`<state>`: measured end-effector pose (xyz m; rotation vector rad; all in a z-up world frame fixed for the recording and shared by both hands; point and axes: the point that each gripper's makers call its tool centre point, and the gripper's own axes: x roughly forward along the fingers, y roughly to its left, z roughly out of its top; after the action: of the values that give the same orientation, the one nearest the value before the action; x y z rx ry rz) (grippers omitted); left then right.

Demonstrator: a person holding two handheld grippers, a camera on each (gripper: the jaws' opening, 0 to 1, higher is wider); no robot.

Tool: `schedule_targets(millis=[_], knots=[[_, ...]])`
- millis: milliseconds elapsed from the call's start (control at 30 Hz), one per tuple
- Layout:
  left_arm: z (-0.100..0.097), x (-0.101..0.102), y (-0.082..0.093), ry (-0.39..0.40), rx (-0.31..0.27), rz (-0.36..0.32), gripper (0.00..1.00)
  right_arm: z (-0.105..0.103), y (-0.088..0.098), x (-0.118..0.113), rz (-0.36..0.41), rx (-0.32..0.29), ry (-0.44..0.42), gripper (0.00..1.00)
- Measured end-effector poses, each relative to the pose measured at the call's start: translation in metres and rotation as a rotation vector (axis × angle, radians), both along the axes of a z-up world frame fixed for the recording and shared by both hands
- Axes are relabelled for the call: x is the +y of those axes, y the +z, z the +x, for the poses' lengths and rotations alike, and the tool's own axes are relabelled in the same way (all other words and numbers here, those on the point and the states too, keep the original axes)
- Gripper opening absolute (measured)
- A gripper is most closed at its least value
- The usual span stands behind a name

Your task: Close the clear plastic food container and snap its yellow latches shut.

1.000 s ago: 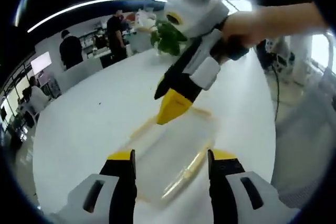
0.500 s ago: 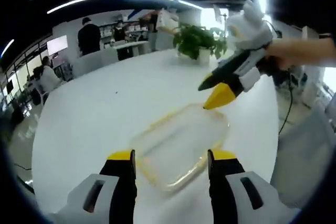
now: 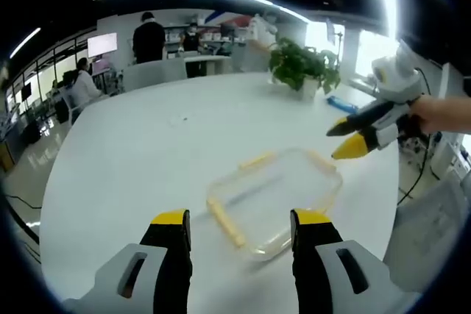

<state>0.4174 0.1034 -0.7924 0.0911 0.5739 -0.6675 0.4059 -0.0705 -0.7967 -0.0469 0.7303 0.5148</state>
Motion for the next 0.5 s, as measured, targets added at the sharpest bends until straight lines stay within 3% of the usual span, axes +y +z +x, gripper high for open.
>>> schedule_targets(millis=[500], knots=[[-0.003,-0.002,-0.011,0.01,0.049,-0.028,0.5,-0.014,-0.019,0.005,0.056,0.051,-0.032,0.44]])
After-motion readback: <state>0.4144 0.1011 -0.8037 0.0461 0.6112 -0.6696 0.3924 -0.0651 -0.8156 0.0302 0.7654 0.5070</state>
